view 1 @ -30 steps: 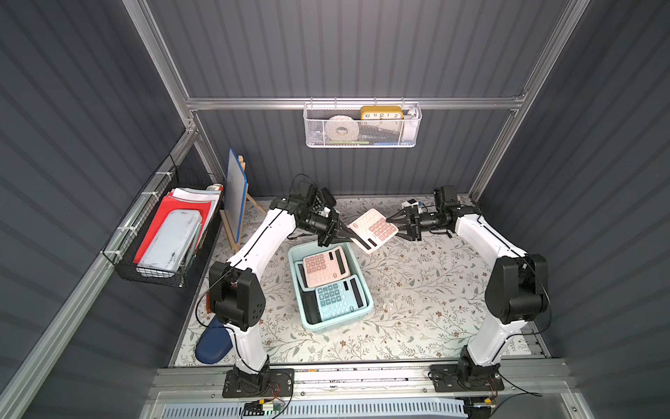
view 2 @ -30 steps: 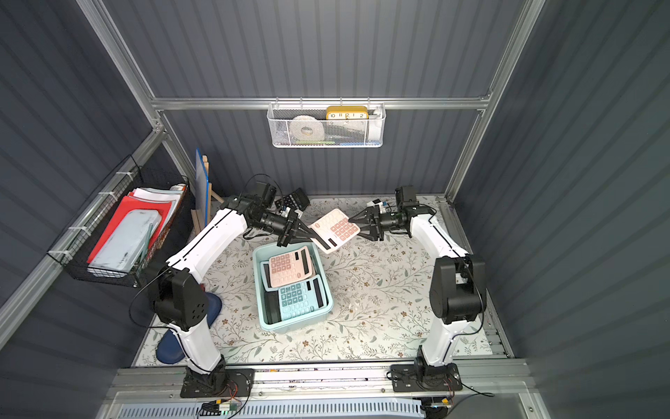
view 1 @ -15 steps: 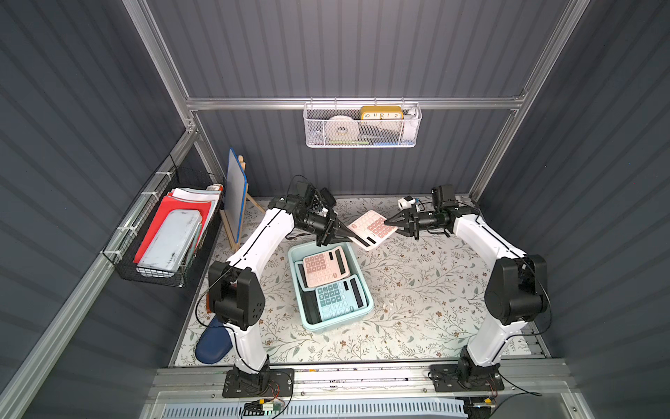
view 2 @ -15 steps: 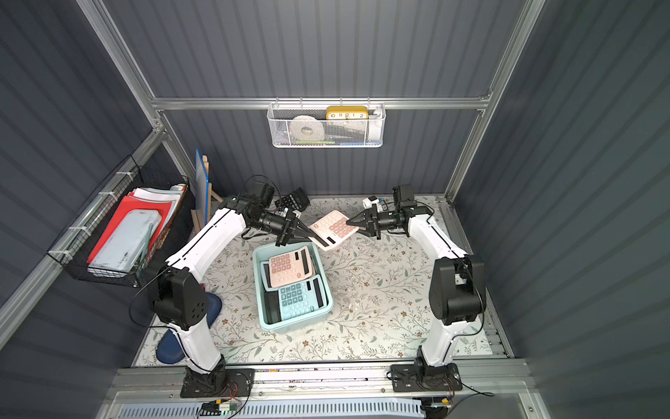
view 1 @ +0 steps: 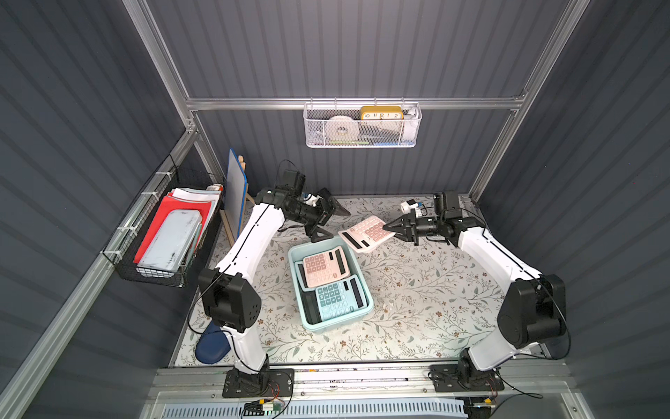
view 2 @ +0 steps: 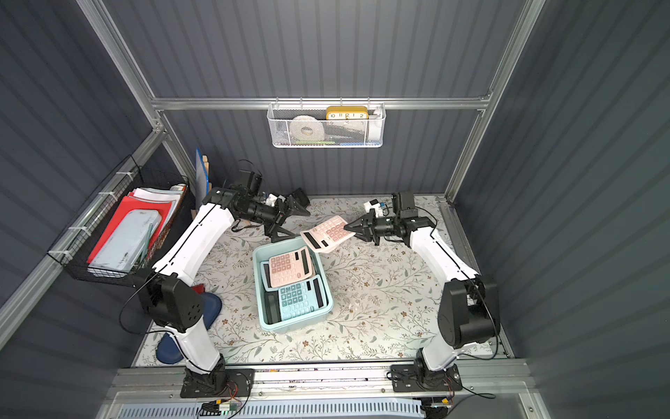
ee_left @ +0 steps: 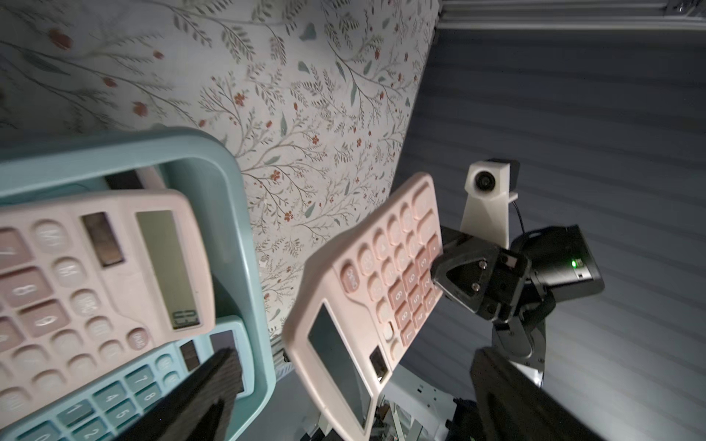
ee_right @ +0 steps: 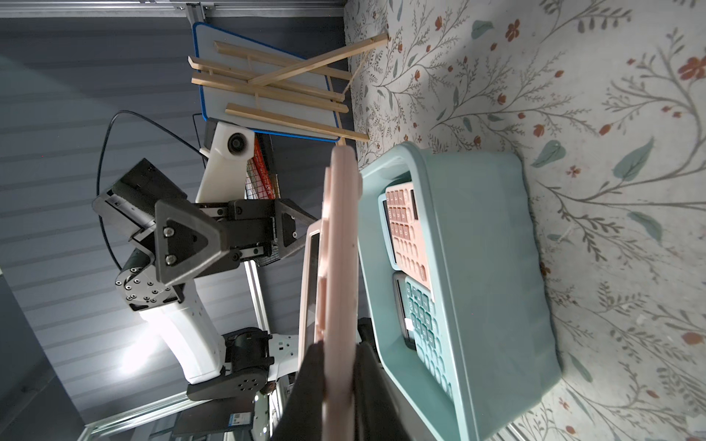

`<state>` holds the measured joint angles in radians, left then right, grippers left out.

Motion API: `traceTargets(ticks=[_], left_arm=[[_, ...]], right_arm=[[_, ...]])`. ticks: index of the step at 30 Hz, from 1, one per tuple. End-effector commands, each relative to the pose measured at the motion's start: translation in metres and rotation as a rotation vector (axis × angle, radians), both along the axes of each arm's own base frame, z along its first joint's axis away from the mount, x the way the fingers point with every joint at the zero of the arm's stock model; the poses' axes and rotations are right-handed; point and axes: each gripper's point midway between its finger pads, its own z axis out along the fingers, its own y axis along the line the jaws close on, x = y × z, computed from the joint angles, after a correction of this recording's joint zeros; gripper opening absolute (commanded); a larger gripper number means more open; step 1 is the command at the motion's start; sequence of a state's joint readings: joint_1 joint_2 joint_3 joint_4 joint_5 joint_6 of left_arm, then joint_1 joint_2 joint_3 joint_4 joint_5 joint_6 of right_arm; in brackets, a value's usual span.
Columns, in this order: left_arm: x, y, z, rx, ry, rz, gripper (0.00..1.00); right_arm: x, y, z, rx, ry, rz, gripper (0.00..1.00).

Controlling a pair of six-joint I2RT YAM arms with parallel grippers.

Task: Put the calculator in the storage box
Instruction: Pick up the calculator at the center of the board, then place the calculator in the storage box.

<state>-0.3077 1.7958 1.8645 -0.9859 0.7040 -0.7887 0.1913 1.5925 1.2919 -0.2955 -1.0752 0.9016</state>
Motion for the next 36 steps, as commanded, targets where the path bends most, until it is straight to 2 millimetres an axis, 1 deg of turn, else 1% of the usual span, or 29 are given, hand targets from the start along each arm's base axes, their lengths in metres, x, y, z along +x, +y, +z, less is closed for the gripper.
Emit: traceTargets(ticks=[1, 5, 6, 14, 18, 23, 32, 36], left_arm=[[-0.002, 0.034, 0.014, 0.072, -0.059, 0.126, 0.99], [-0.002, 0.058, 0.013, 0.099, -0.076, 0.22, 0.99], [-0.004, 0.062, 0.013, 0.106, -0.08, 0.235, 0.99], [-0.013, 0.082, 0.005, 0.146, -0.085, 0.318, 0.99], [-0.017, 0.093, -0.003, 0.166, -0.065, 0.354, 0.99], [-0.02, 0.098, -0.007, 0.167, -0.057, 0.375, 0.99], [-0.024, 0.107, -0.008, 0.173, -0.055, 0.372, 0.99], [-0.024, 0.109, -0.008, 0.173, -0.056, 0.375, 0.99]], right_arm=[[-0.001, 0.011, 0.009, -0.022, -0.063, -0.045, 0.0], [-0.009, 0.026, 0.002, -0.089, -0.086, -0.077, 0.0], [-0.009, 0.027, -0.001, -0.113, -0.094, -0.1, 0.0], [-0.018, 0.056, -0.013, -0.222, -0.138, -0.157, 0.0], [-0.022, 0.073, -0.02, -0.261, -0.15, -0.171, 0.0], [-0.023, 0.096, -0.026, -0.293, -0.173, -0.175, 0.0], [-0.025, 0.151, -0.033, -0.295, -0.191, -0.113, 0.0], [-0.022, 0.168, -0.034, -0.288, -0.196, -0.091, 0.0]])
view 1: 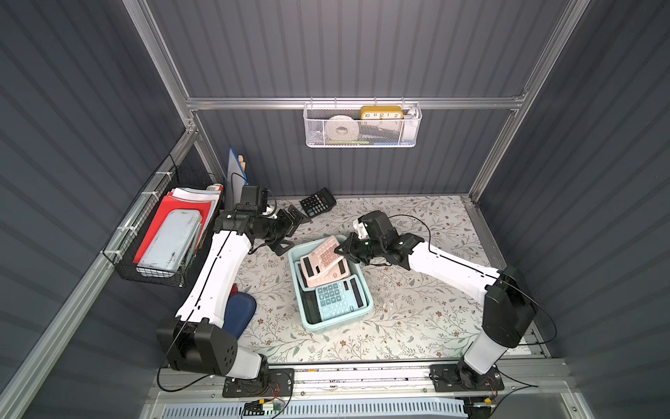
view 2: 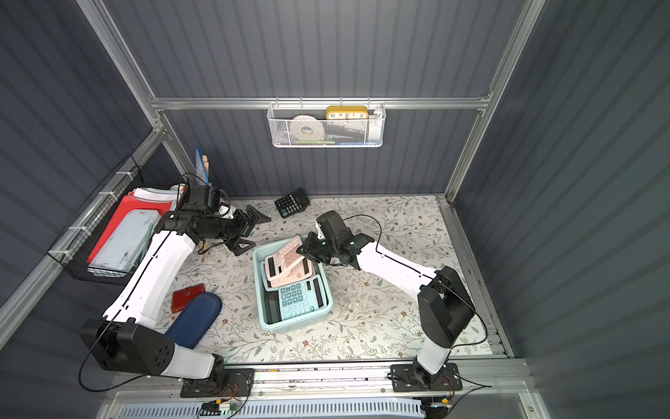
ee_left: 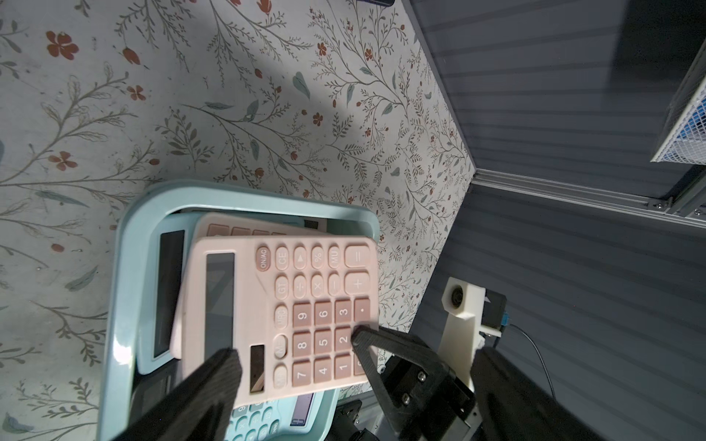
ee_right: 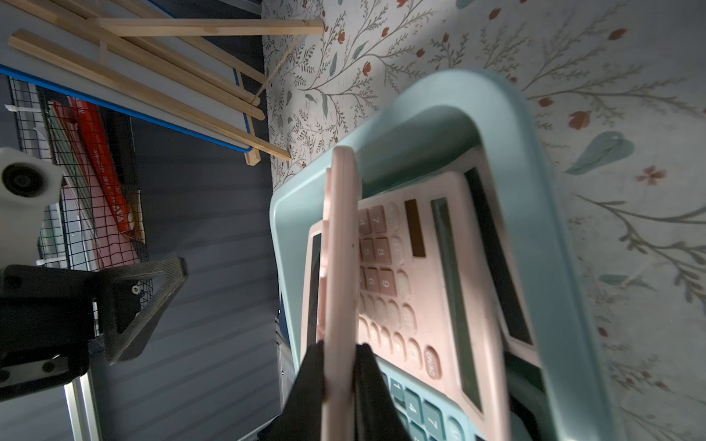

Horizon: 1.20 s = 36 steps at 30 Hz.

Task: Put the calculator in the storage box
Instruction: Place the calculator in the storage box.

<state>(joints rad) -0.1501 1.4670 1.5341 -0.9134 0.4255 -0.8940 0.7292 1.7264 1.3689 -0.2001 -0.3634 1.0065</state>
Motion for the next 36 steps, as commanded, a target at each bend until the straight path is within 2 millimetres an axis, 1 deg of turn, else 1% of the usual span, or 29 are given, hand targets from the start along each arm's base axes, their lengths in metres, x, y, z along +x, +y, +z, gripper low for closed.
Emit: traceTargets(ticks=[1, 4, 6, 7, 9, 11, 13, 16, 18, 19, 20, 23, 26, 31, 33, 36], left_arm=[[-0.007, 0.003, 0.002, -0.001, -0.009, -0.009, 0.99], [-0.006, 0.004, 0.001, 0.0, -0.008, -0.005, 0.99], [-0.007, 0.005, 0.0, 0.0, -0.006, -0.003, 0.99], [-0.007, 0.005, 0.0, 0.0, -0.004, -0.002, 0.99], [-0.006, 0.007, -0.002, 0.002, 0.001, 0.003, 0.99], [-0.006, 0.008, -0.005, 0.006, 0.008, 0.008, 0.99], [-0.005, 0.009, -0.008, 0.008, 0.019, 0.014, 0.99], [-0.003, 0.012, -0.012, 0.015, 0.027, 0.022, 0.99], [-0.001, 0.013, -0.014, 0.019, 0.033, 0.027, 0.99], [-0.001, 0.013, -0.015, 0.02, 0.034, 0.028, 0.99], [0.0, 0.014, -0.016, 0.02, 0.037, 0.03, 0.99], [0.001, 0.015, -0.02, 0.021, 0.048, 0.033, 0.99], [0.002, 0.016, -0.027, 0.024, 0.067, 0.036, 0.99], [0.001, 0.017, -0.041, 0.035, 0.099, 0.026, 0.99], [0.002, 0.023, -0.047, 0.065, 0.105, 0.044, 0.99], [0.0, 0.026, -0.052, 0.074, 0.116, 0.051, 0.99]], right_arm=[[0.009, 0.016, 0.025, 0.055, -0.062, 0.002, 0.0], [0.009, 0.025, 0.017, 0.07, -0.032, 0.013, 0.0], [0.007, 0.028, 0.012, 0.072, -0.009, 0.026, 0.11], [0.004, 0.028, 0.011, 0.069, -0.006, 0.032, 0.18], [-0.001, 0.024, 0.01, 0.05, -0.002, 0.037, 0.33], [-0.004, 0.017, 0.01, 0.027, -0.007, 0.036, 0.45], [-0.008, 0.009, 0.011, -0.003, -0.009, 0.037, 0.5], [-0.013, -0.007, 0.014, -0.061, -0.014, 0.036, 0.51], [-0.013, -0.022, 0.015, -0.117, -0.017, 0.018, 0.51], [-0.012, -0.027, 0.018, -0.127, -0.024, 0.018, 0.51], [-0.013, -0.035, 0.017, -0.155, -0.014, 0.016, 0.51], [-0.01, -0.046, 0.018, -0.185, -0.015, 0.017, 0.49], [-0.01, -0.041, 0.019, -0.183, -0.012, 0.063, 0.45], [-0.016, -0.019, 0.007, -0.186, 0.058, 0.191, 0.39], [-0.018, -0.012, 0.002, -0.204, 0.071, 0.231, 0.38], [-0.02, 0.0, -0.004, -0.2, 0.076, 0.283, 0.36]])
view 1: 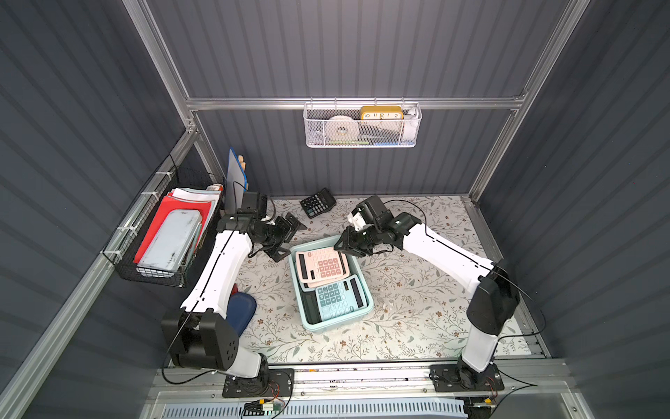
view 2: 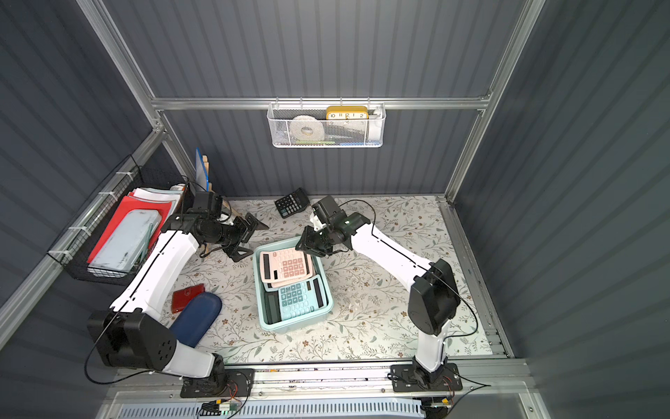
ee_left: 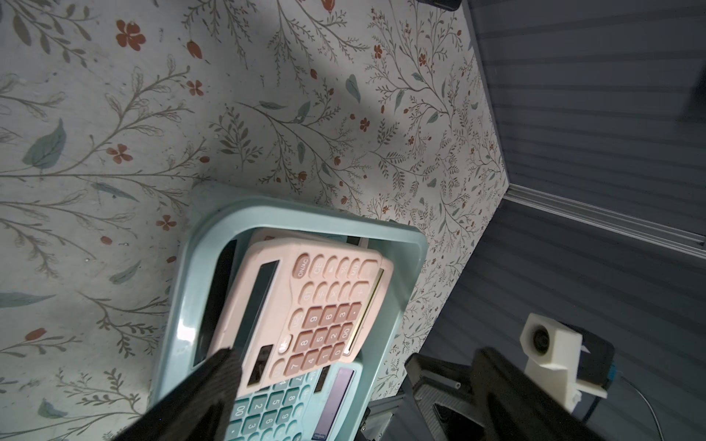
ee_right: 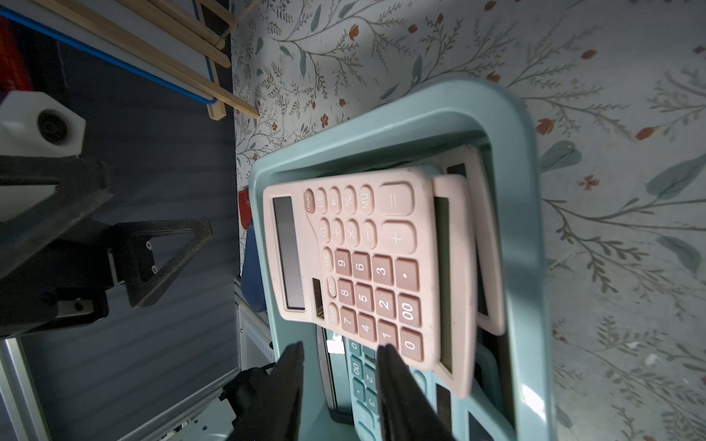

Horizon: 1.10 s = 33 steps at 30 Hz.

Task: Put the calculator in the storage box
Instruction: Place the calculator in the storage box.

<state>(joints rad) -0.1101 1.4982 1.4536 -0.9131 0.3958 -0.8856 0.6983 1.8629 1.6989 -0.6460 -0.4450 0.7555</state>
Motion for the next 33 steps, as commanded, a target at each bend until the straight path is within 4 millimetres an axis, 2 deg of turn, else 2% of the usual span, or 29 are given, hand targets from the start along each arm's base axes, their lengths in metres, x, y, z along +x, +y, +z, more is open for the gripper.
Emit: traceTargets(ticks=[1, 3, 5, 8, 14, 21, 25, 28, 33], left_arm=[[-0.003, 0.008, -0.012, 0.036, 0.021, 0.005, 0.99], [-0.004, 0.012, -0.014, 0.046, 0.023, 0.015, 0.99], [-0.011, 0.017, -0.027, 0.06, 0.06, 0.025, 0.99], [-0.014, 0.02, -0.035, 0.059, 0.081, 0.035, 0.99], [-0.012, 0.019, -0.042, 0.035, 0.081, 0.037, 0.99], [-0.003, 0.011, -0.048, -0.015, 0.077, 0.014, 0.99], [0.006, 0.005, -0.053, -0.044, 0.068, -0.012, 0.99], [0.011, -0.002, -0.055, -0.067, 0.062, -0.059, 0.99], [0.03, -0.012, -0.053, -0.132, 0.024, -0.065, 0.99]], right_arm=[[-0.019, 0.01, -0.009, -0.019, 0.051, 0.109, 0.36], [-0.022, 0.015, -0.017, -0.027, 0.072, 0.134, 0.35], [-0.026, 0.019, -0.024, -0.04, 0.09, 0.157, 0.35], [-0.032, 0.025, -0.033, -0.046, 0.112, 0.182, 0.35], [-0.039, 0.039, -0.051, -0.054, 0.154, 0.221, 0.35], [-0.046, 0.053, -0.053, -0.042, 0.17, 0.275, 0.35], [-0.042, 0.051, -0.045, -0.047, 0.136, 0.273, 0.35], [-0.033, 0.045, -0.025, -0.042, 0.085, 0.242, 0.35], [-0.014, 0.017, 0.008, -0.044, 0.009, 0.144, 0.4]])
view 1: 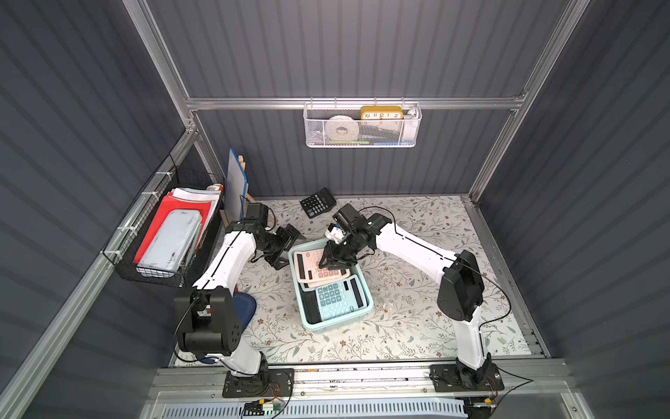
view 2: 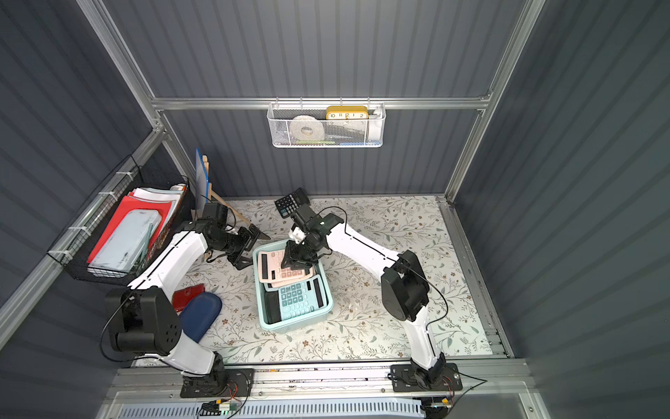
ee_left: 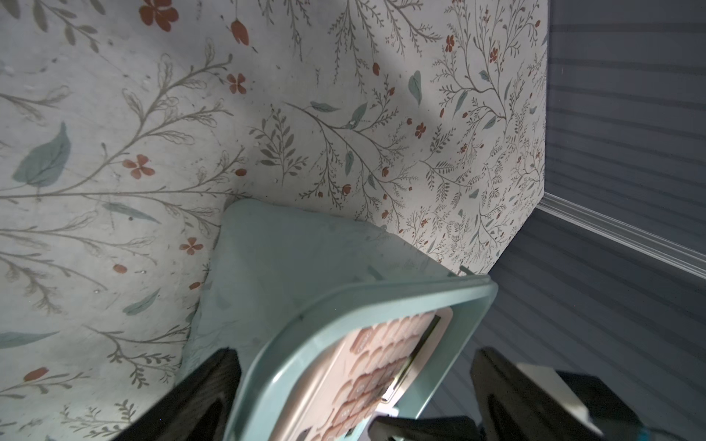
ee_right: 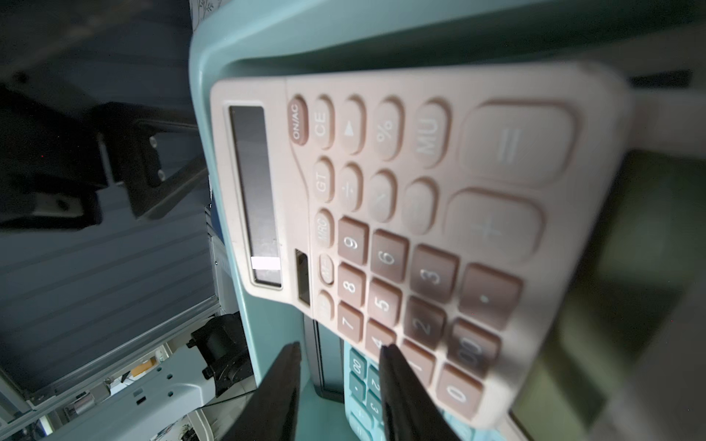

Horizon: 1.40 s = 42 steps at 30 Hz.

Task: Put the calculator in the storage box
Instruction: Place the calculator in the storage box, then adjust the storage box at the center of the board.

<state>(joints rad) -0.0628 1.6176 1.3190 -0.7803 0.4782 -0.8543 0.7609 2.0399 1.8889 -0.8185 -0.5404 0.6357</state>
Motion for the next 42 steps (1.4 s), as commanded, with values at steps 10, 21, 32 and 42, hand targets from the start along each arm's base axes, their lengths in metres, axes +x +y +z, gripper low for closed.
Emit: traceTargets(ticks=[10, 21, 32, 42], left_arm=[[0.049, -0.065, 0.025, -0.153, -0.119, -0.12, 0.99], [0.037, -0.108, 0.023, -0.139, -0.061, -0.194, 0.99], [-0.025, -0.061, 0.022, 0.002, 0.051, -0.231, 0.99], [-0.076, -0.103, 0.026, -0.193, 0.121, -0.344, 0.99]], right_arm=[[0.036, -0.111, 0.044, -0.002, -0.057, -0.322, 0.41], [0.059, -0.167, 0.037, 0.032, -0.017, -0.502, 0.43], [0.089, -0.176, 0.036, 0.106, 0.02, -0.558, 0.46], [0.124, -0.168, 0.04, 0.193, 0.044, -0.584, 0.65]])
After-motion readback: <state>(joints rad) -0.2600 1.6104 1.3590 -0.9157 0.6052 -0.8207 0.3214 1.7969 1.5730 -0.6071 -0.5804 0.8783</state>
